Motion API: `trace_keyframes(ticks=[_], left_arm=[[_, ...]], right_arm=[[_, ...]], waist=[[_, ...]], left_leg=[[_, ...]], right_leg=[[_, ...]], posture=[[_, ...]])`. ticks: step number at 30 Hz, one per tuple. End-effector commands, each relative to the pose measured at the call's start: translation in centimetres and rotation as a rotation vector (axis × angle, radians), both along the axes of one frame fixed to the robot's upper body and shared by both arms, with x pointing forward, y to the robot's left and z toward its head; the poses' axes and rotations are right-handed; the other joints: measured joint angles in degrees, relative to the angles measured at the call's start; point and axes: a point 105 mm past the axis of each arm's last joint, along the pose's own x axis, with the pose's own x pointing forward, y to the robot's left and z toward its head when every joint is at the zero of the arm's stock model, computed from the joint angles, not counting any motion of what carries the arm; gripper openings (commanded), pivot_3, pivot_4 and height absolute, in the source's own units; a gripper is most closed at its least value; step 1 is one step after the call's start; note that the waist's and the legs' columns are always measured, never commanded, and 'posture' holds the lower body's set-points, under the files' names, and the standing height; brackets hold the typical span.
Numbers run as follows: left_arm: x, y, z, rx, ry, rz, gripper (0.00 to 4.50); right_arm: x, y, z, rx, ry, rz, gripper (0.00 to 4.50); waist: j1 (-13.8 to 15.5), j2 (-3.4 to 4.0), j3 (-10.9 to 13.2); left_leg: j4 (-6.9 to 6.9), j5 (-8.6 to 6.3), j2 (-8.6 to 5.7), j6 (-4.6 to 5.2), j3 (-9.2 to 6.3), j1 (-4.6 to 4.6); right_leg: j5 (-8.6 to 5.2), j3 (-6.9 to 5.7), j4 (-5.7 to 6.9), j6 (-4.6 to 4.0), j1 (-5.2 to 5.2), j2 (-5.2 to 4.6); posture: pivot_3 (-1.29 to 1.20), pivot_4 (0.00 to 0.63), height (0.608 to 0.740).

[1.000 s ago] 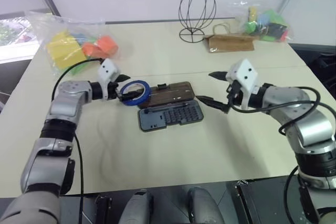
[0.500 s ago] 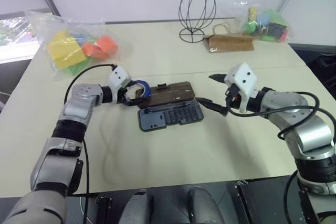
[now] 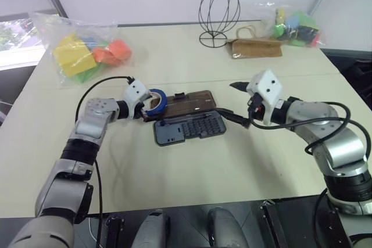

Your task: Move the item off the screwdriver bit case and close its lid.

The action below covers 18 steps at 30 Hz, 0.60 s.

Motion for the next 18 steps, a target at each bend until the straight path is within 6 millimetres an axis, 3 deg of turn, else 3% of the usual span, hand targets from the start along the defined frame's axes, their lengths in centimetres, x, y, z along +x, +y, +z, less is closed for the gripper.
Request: trace_keyframes(ticks=[1,5,8,14,15,18], left_arm=[[-0.05,-0.12,-0.47,0.004,0.019,0.014,4.48],[0.11,-0.18,-0.60,-0.020,0.040,0.033,4.48],[0.11,-0.30,-0.60,-0.031,0.044,0.033,3.56],[0.08,-0.47,-0.80,-0.032,0.046,0.035,0.74],[0.07,-0.49,-0.82,-0.032,0.045,0.035,0.48],[0.03,-0.51,-0.83,-0.032,0.046,0.033,0.48]], right_arm=[[-0.11,0.35,1.32,0.009,-0.058,0.013,4.50],[-0.14,0.34,1.36,0.011,-0.059,0.009,4.50],[-0.15,0.27,1.38,0.010,-0.060,0.006,4.50],[-0.16,0.17,1.43,0.007,-0.059,0.005,4.50],[-0.15,0.15,1.42,0.006,-0.059,0.004,4.50],[-0.12,0.10,1.44,0.005,-0.060,0.004,4.50]], waist=[[0.02,0.00,0.00],[0.01,0.00,-0.01],[-0.01,0.00,0.00],[0.00,0.01,-0.01],[0.02,0.01,-0.01],[0.05,0.00,-0.01]], left_leg=[[0.00,0.00,0.00,0.00,0.00,0.00],[0.01,0.00,0.00,0.00,0.00,0.00],[0.01,0.00,0.00,0.00,0.00,0.00],[0.01,0.00,0.00,0.00,0.00,0.00],[0.01,0.00,0.00,0.00,0.00,0.00],[0.01,0.00,0.00,0.00,0.00,0.00]], right_leg=[[0.00,0.00,0.00,0.00,0.00,0.00],[0.00,0.00,0.00,0.00,0.01,0.00],[0.00,0.00,0.00,0.00,0.01,0.00],[0.00,0.00,0.00,0.00,0.01,0.00],[0.00,0.00,0.00,0.00,0.01,0.00],[0.00,0.00,0.00,0.00,0.01,0.00]], posture=[[0.00,0.150,0.740],[0.00,0.150,0.740],[0.00,0.150,0.740],[0.00,0.150,0.740],[0.00,0.150,0.740],[0.00,0.150,0.740]])
